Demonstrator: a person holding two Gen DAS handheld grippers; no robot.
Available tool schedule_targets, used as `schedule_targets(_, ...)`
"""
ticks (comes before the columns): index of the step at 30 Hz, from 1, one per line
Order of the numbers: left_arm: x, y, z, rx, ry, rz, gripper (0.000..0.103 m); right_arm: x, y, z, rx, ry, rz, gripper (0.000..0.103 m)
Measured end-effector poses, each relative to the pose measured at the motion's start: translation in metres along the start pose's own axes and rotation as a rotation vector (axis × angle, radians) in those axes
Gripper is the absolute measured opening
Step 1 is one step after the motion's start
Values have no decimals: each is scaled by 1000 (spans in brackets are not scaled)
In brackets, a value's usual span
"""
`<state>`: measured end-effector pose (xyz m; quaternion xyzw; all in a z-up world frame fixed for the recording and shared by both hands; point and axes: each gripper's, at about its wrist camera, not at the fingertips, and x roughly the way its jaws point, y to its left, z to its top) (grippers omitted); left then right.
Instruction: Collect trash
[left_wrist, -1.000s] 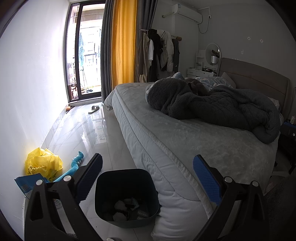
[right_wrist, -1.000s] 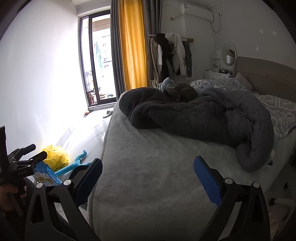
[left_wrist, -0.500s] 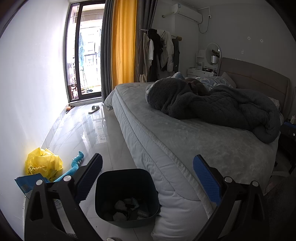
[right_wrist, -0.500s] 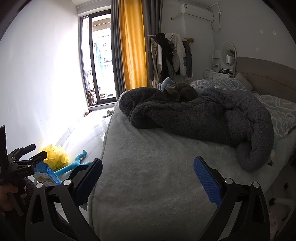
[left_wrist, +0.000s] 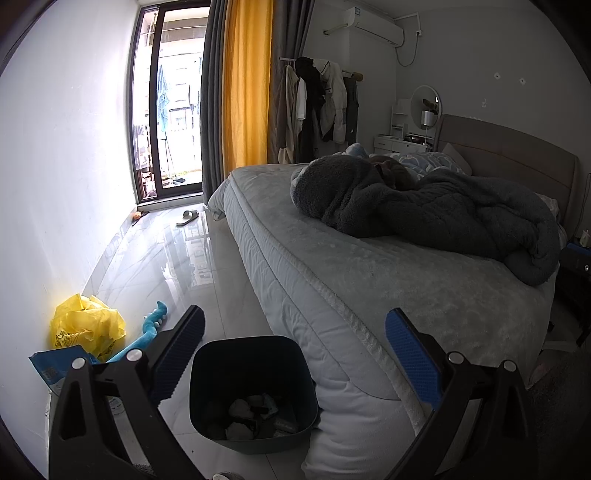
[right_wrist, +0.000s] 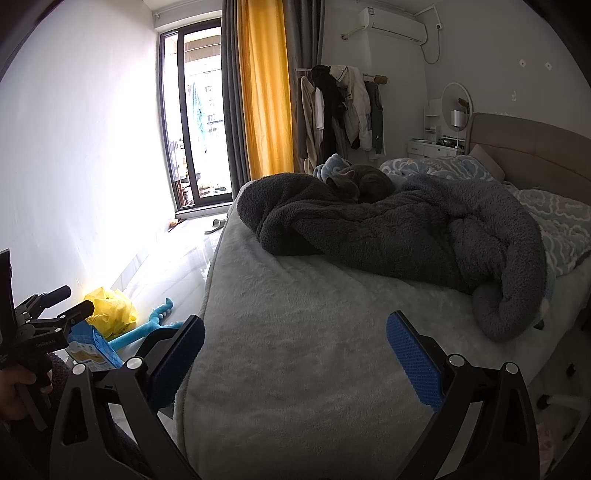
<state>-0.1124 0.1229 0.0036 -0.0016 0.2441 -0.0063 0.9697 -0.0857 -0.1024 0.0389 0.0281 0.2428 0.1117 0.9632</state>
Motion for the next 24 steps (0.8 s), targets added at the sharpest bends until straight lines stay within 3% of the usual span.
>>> schedule_targets(24, 1, -1, -2, -7, 6, 5, 100, 0, 0, 0, -1, 1, 0, 100)
